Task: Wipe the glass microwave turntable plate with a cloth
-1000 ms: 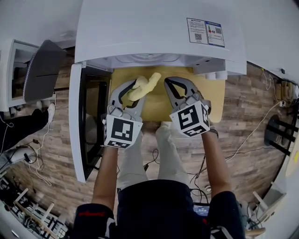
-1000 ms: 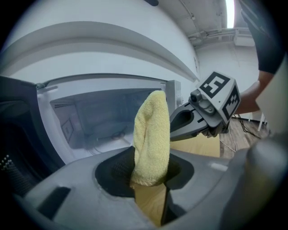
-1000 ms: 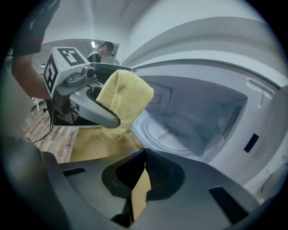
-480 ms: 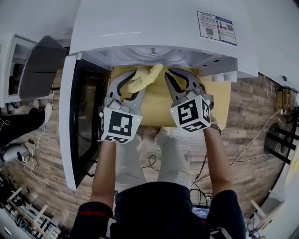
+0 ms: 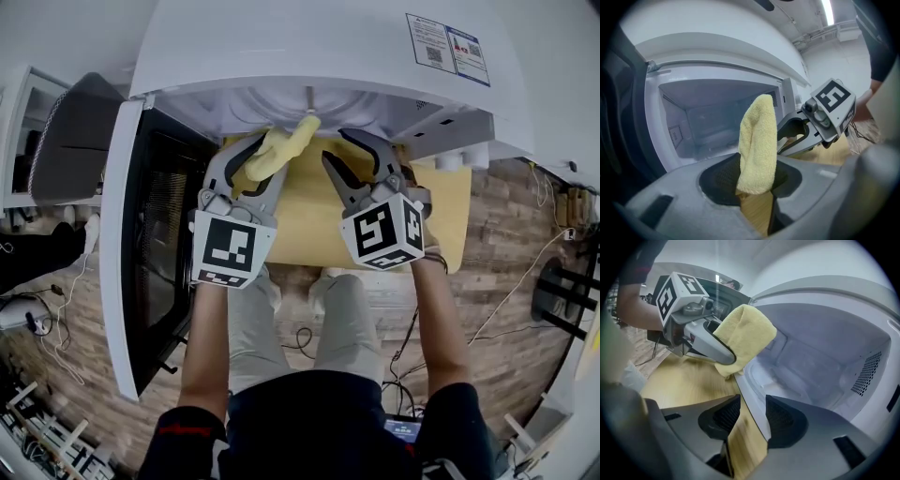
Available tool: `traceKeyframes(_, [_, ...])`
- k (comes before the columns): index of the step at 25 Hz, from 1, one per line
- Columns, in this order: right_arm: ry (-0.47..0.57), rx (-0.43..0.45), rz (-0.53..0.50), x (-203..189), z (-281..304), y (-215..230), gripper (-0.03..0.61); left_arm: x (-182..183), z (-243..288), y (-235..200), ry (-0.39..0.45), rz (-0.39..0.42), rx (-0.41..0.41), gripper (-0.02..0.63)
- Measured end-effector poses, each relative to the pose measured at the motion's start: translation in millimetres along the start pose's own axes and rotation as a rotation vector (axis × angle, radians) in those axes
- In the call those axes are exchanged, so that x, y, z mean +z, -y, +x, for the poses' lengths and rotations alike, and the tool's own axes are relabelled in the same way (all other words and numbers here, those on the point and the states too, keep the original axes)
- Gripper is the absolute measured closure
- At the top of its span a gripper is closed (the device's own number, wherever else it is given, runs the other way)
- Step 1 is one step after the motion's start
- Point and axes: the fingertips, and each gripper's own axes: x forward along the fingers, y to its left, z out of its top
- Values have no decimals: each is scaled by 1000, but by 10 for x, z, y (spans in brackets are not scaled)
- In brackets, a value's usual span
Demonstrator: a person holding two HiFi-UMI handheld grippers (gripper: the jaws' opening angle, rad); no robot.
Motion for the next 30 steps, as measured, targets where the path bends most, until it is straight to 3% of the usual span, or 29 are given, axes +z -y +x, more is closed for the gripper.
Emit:
traceKeyframes(5, [21,-11,-42,5,74,-18,349,26,55,-34,26,30,16,485])
traceKeyframes(9, [46,-29,-56,20,125,-10,316,57,92,-27,45,67,14,485])
traceKeyframes(21, [27,-70,-128,-76,263,-24,304,353,146,-244,122,111,56,483])
traceKeyframes(30, [24,-102,-148,-84,287,-21,302,413,386,-307,75,166,15,483])
